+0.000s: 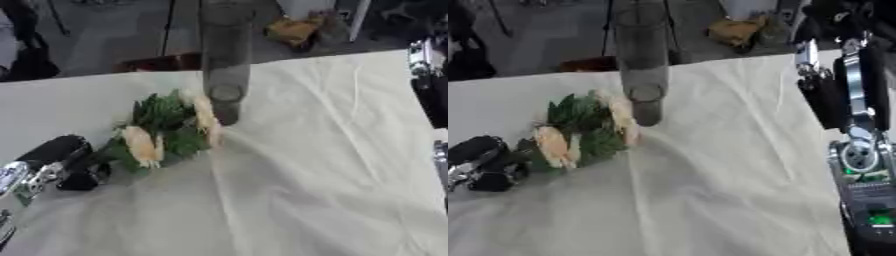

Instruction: Arrange flowers into the vase.

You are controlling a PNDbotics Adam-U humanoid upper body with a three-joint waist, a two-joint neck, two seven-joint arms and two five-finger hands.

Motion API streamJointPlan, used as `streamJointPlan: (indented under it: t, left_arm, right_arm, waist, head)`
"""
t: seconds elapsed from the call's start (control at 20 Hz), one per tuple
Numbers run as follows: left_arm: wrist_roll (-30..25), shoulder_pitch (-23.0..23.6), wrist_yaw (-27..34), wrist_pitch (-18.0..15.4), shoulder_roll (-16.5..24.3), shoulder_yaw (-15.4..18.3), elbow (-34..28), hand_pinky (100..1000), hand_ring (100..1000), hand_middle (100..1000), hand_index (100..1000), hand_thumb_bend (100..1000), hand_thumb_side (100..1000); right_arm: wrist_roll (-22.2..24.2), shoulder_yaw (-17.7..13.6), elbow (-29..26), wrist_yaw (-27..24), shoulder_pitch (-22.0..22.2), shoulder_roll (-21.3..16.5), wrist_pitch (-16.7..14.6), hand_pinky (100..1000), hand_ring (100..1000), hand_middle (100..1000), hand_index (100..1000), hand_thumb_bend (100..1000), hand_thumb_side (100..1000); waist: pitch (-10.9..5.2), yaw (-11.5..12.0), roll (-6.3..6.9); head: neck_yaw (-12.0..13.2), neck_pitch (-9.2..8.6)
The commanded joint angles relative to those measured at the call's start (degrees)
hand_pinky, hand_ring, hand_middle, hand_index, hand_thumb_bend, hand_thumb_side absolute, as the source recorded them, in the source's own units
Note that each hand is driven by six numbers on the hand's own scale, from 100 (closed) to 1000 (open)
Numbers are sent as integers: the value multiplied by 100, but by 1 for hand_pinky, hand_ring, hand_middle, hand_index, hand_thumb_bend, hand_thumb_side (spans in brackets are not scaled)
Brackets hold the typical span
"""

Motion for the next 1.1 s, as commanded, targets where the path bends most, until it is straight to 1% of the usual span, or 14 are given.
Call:
streamJointPlan:
  t: [0.05, 0.25, 0.35, 0.5, 0.55, 0.6, 0.65, 0.8, 0.95, 1.1]
  left_arm:
    - [52, -56, -25, -12, 117, 80, -106, 100, 100, 100, 100, 100, 272]
    - [179, -8, -93, -14, 212, 130, -408, 100, 100, 100, 100, 100, 247]
    - [327, 26, -178, 9, 260, 177, -600, 100, 100, 100, 100, 100, 244]
    - [539, 70, -230, 4, 312, 200, -771, 100, 100, 100, 100, 100, 307]
    - [592, 85, -227, -8, 327, 198, -798, 100, 100, 100, 100, 100, 311]
    - [659, 100, -213, -16, 349, 200, -828, 100, 100, 100, 100, 100, 268]
    - [745, 117, -201, -22, 375, 201, -867, 100, 100, 100, 100, 100, 247]
    - [1070, 178, -102, -14, 445, 221, -974, 100, 100, 100, 100, 100, 246]
    - [1354, 259, 60, 72, 530, 257, -1074, 100, 100, 100, 100, 100, 245]
    - [1623, 373, 274, 260, 636, 338, -1286, 100, 100, 100, 100, 100, 245]
  right_arm:
    - [-28, -55, -92, -60, -76, -83, -6, 799, 938, 778, 959, 100, 1000]
    - [-29, -59, -92, -59, -61, -82, -3, 799, 938, 777, 959, 100, 1000]
    - [-31, -62, -92, -58, -56, -80, -1, 799, 938, 776, 959, 100, 1000]
    - [-27, -61, -92, -59, -49, -76, -1, 799, 937, 775, 959, 100, 1000]
    - [-27, -62, -92, -58, -47, -76, -1, 799, 938, 775, 959, 100, 1000]
    - [-27, -64, -92, -58, -45, -76, -1, 799, 938, 775, 959, 100, 1000]
    - [-28, -66, -92, -58, -43, -77, 0, 799, 938, 775, 959, 100, 1000]
    - [-30, -70, -92, -56, -35, -78, 6, 799, 938, 774, 959, 100, 1000]
    - [-32, -74, -92, -54, -34, -82, 10, 799, 938, 774, 959, 100, 1000]
    - [-36, -80, -92, -52, -30, -85, 14, 799, 938, 774, 959, 100, 1000]
  waist:
    - [-105, -6, -16]
    - [-120, 5, -12]
    - [-125, 11, -10]
    - [-132, 18, -9]
    - [-134, 19, -9]
    - [-135, 21, -9]
    - [-136, 22, -9]
    - [-134, 30, -7]
    - [-131, 35, -7]
    - [-129, 39, -10]
  head:
    - [-2, -79]
    - [-12, -78]
    - [-17, -83]
    - [-31, -86]
    - [-34, -86]
    - [-43, -85]
    - [-50, -83]
    - [-63, -81]
    - [-71, -80]
    - [-89, -81]
